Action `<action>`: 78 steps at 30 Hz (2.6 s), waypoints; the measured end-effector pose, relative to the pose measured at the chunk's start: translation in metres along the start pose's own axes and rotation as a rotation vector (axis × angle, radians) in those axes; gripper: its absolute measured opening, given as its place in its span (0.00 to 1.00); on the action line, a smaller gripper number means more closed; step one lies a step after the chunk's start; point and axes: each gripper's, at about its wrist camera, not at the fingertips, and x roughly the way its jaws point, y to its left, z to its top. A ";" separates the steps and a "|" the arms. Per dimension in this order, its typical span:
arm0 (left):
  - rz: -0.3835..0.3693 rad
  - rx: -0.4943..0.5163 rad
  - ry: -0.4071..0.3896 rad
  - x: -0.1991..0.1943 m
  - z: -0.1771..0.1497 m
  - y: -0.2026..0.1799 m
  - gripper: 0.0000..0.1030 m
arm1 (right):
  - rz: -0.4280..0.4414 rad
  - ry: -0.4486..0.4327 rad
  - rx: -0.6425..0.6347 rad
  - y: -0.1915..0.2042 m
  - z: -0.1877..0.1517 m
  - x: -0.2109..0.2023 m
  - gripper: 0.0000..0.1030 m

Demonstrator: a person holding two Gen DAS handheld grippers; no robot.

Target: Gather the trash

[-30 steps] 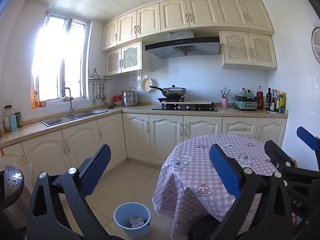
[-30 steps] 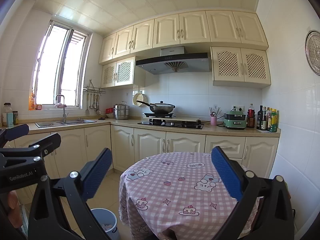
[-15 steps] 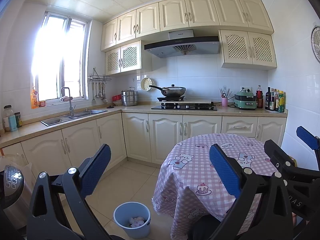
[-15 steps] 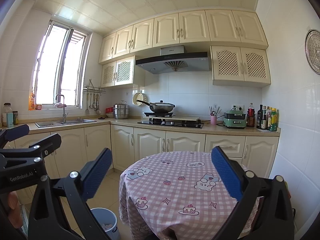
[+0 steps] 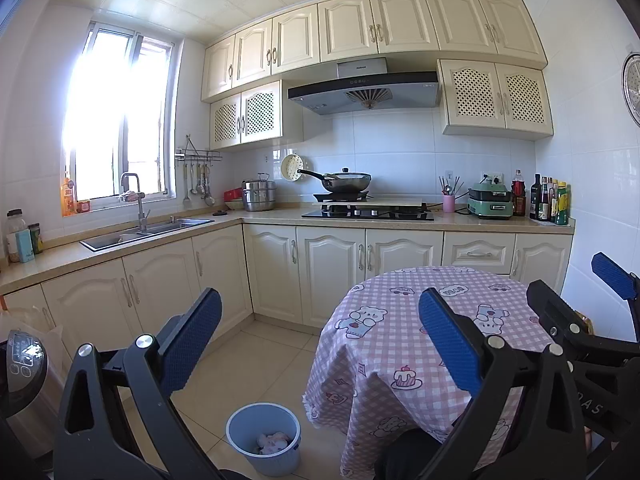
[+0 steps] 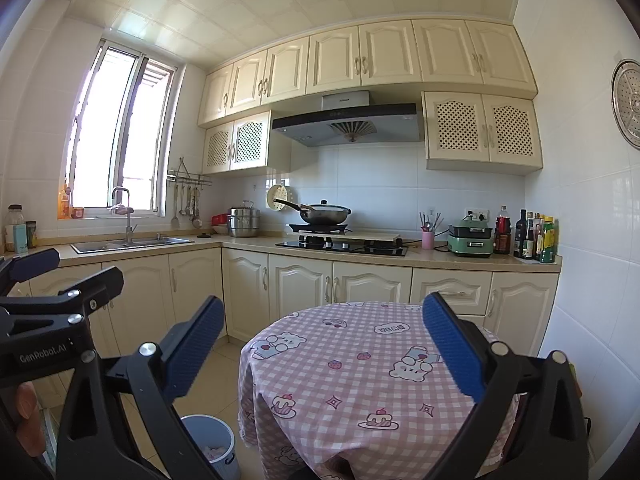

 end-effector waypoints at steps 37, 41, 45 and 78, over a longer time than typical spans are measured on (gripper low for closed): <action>-0.008 0.007 0.009 0.004 -0.005 0.009 0.93 | 0.008 0.010 -0.001 -0.001 -0.004 0.006 0.95; -0.007 0.007 0.014 0.005 -0.006 0.011 0.93 | 0.009 0.013 0.000 -0.003 -0.003 0.008 0.95; -0.006 0.006 0.018 0.006 -0.007 0.013 0.93 | 0.009 0.013 0.000 -0.003 -0.003 0.008 0.95; 0.010 0.008 0.089 0.021 -0.011 0.015 0.93 | 0.020 0.075 0.014 -0.006 -0.012 0.024 0.95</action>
